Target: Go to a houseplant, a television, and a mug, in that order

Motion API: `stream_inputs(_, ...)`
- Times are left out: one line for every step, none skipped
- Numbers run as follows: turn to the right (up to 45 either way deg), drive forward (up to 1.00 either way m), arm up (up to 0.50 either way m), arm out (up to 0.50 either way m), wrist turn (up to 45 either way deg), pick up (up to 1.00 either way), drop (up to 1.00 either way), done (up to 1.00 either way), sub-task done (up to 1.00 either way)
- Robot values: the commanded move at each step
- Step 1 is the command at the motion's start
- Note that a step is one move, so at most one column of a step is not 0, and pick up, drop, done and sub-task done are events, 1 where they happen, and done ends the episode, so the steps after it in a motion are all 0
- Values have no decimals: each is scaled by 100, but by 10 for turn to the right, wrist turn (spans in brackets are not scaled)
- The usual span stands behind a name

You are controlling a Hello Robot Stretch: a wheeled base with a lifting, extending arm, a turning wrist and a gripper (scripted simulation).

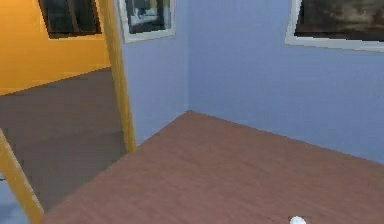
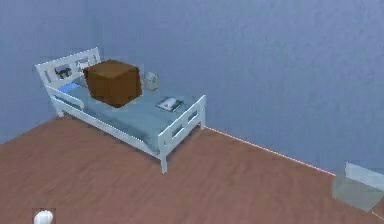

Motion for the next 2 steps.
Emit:
stream_inputs(-240,0,0,0,0,0,0,0,0)
stream_inputs(0,5,0,0,0,0,0,0,0)
